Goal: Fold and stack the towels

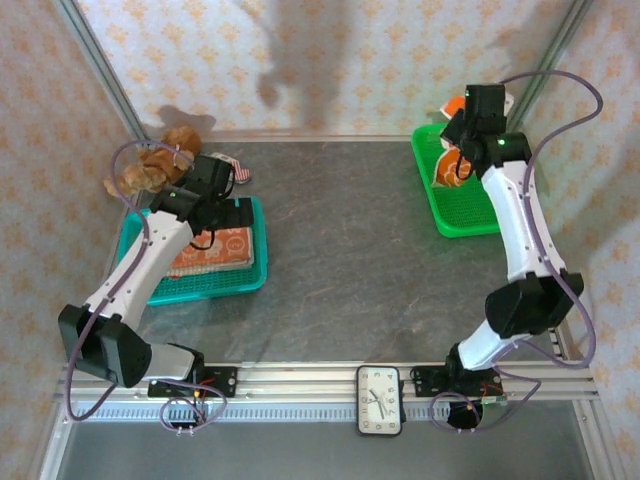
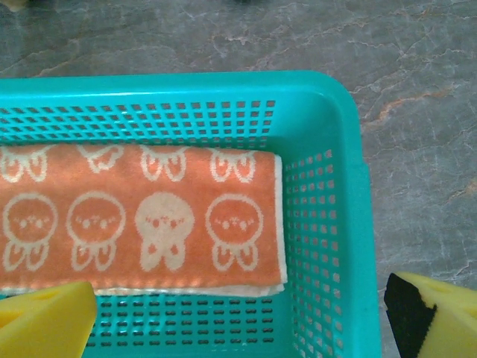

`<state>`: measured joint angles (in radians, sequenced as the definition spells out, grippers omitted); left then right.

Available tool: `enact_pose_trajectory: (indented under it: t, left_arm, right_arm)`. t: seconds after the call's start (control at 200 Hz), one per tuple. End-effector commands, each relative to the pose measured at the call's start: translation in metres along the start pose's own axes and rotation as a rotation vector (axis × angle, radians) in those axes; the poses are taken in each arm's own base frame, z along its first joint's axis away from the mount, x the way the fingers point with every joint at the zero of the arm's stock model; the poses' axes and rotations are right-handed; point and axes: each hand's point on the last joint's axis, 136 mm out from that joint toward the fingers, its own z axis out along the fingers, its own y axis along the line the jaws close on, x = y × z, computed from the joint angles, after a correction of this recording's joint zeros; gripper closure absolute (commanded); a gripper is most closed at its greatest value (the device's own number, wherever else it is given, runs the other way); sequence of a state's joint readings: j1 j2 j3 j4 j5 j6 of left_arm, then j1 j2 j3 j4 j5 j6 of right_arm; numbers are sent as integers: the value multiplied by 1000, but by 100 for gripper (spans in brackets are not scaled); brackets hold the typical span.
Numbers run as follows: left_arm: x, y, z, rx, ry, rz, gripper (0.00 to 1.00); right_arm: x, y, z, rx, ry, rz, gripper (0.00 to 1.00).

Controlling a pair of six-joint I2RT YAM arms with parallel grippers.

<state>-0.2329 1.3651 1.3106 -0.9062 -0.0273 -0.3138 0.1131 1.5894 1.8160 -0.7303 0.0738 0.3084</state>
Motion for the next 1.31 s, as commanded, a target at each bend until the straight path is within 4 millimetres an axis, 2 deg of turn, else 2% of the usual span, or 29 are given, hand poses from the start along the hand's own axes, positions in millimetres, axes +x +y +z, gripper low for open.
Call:
enact_pose_trajectory:
  t: [0.0,0.13,0.255,0.38,0.47,0.811,0.941,1.046,1.096,1.176,1.301]
  left_arm:
    - [-19,-9,-6,48,-46,-20,0]
    - [-24,-15,-1,64,-35,-28,0]
    - [-28,-19,1,71,-29,-31,0]
    - [-31,-20,2,69,-33,-33,0]
    - [-34,-21,3,71,-37,-37,0]
    - [-33,-18,3,57,-35,-39,0]
    - [-33,-16,2,45,-39,-34,0]
    - [-35,-16,2,40,-39,-29,0]
    - [-34,-16,2,39,-35,-23,0]
    - [-32,-15,3,35,-31,-19,0]
    - [-26,-16,7,42,-10,-20,0]
  right_arm:
    - [-8,24,-46,-87,-53,-130,100]
    - [1,53,-86,-200,-56,-190,100]
    - [28,66,-110,-274,-14,-229,100]
    - [70,78,-121,-341,72,-261,100]
    - [92,88,-127,-373,110,-287,100]
    - [129,132,-134,-513,229,-373,100]
    - [139,135,-113,-472,246,-407,100]
    - [142,141,-85,-442,249,-405,100]
    - [143,146,-69,-444,262,-401,93]
    - [140,153,-34,-440,277,-385,92]
    - [130,158,37,-402,327,-307,91]
